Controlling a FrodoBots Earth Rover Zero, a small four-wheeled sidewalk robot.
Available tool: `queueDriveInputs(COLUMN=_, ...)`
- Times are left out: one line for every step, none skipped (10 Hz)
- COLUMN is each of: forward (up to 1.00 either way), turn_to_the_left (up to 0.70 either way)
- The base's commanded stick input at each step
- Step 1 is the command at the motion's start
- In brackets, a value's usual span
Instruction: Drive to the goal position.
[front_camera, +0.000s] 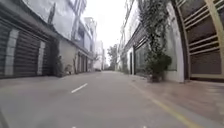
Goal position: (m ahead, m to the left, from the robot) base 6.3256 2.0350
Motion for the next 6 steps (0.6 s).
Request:
queueDriveInputs(forward=0.85, turn_to_the_left=0.0)
queueDriveInputs(forward=0.85, turn_to_the_left=0.0)
queueDriveInputs(forward=0.85, turn_to_the_left=0.0)
queueDriveInputs(forward=0.85, turn_to_the_left=0.0)
queueDriveInputs(forward=0.85, turn_to_the_left=0.0)
queueDriveInputs(forward=0.85, turn_to_the_left=0.0)
